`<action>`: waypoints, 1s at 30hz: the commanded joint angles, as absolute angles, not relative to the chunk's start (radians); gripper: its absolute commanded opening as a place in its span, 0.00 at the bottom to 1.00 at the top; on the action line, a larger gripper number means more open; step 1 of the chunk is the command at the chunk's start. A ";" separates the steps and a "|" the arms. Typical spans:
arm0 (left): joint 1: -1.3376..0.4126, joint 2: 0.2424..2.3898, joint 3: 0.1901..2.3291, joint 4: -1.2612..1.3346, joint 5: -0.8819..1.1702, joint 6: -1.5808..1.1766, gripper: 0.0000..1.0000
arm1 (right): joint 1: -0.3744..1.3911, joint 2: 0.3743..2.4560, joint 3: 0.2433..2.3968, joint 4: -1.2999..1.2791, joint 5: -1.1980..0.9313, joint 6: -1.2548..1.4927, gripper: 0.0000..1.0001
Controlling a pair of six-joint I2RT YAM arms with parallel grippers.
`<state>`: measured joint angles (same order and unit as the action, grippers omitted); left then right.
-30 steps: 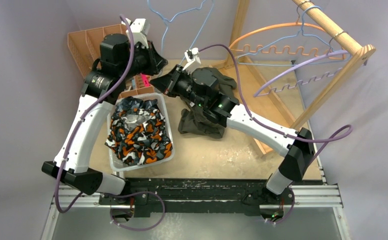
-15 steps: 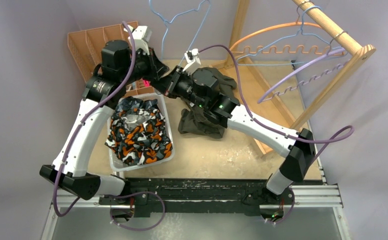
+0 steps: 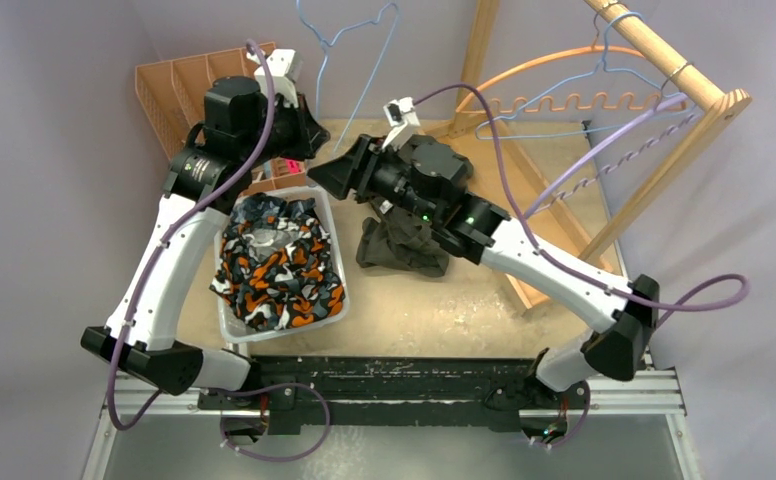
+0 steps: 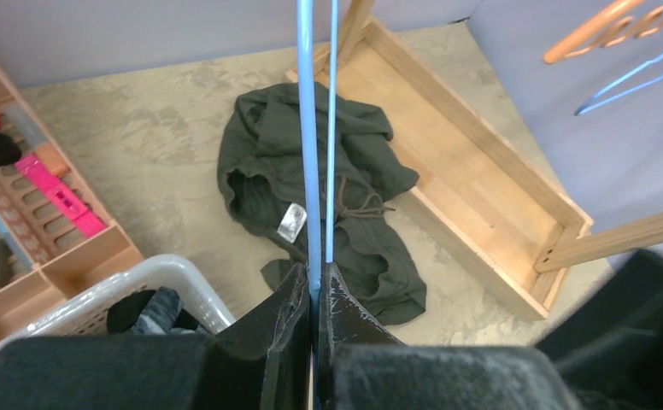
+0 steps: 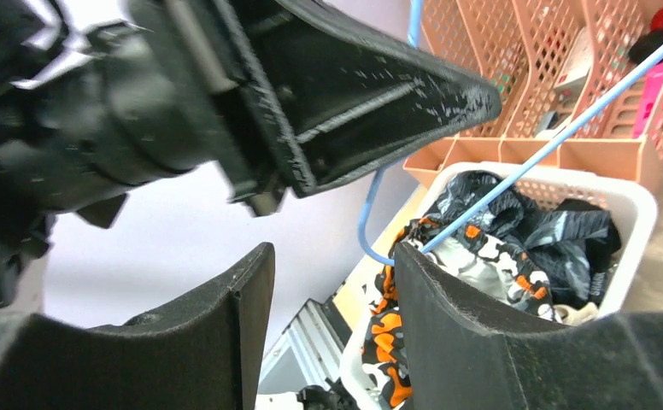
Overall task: Remove the shorts from the hanger
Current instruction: Pick up the hanger at the center of the board.
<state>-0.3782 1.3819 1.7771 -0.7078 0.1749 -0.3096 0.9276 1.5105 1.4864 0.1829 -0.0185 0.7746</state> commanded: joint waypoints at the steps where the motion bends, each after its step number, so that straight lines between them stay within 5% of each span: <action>1: -0.380 1.382 1.817 -0.728 0.102 -0.248 0.00 | 0.927 1.414 1.514 0.101 0.074 0.648 0.56; 12: -0.380 1.355 1.804 -0.860 0.235 -0.187 0.00 | 0.926 1.504 1.816 -0.106 0.328 0.209 0.50; 30: -0.379 1.296 1.763 -1.000 0.407 -0.155 0.00 | 0.807 1.693 2.107 -0.228 0.049 -0.033 0.50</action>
